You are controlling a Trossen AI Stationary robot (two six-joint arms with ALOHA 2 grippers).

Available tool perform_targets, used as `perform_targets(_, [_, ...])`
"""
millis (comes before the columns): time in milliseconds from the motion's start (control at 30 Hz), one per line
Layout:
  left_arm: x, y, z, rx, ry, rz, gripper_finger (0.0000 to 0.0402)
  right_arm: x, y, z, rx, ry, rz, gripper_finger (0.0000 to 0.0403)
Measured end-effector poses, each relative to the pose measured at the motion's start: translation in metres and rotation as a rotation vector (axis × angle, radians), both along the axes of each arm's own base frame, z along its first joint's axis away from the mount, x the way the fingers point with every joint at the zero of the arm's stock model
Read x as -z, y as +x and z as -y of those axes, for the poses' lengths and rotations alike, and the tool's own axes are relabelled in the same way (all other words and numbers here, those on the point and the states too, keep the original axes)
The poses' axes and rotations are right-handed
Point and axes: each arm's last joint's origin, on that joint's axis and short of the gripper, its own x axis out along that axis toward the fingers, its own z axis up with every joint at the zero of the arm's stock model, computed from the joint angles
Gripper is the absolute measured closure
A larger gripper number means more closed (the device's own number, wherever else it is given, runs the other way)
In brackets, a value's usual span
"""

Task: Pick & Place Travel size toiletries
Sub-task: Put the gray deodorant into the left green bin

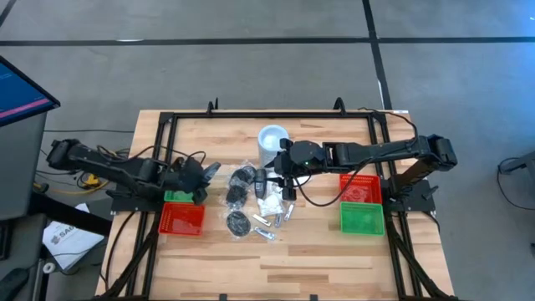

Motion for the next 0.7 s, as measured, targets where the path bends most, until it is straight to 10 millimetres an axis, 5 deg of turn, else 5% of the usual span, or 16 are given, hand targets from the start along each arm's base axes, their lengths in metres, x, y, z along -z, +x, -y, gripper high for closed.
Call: perform_targets(700, [-0.002, -0.017, 0.001, 0.077, -0.217, -0.374, 0.0216, 0.001, 0.000, 0.000, 0.001, -0.001, -0.008, 0.0234])
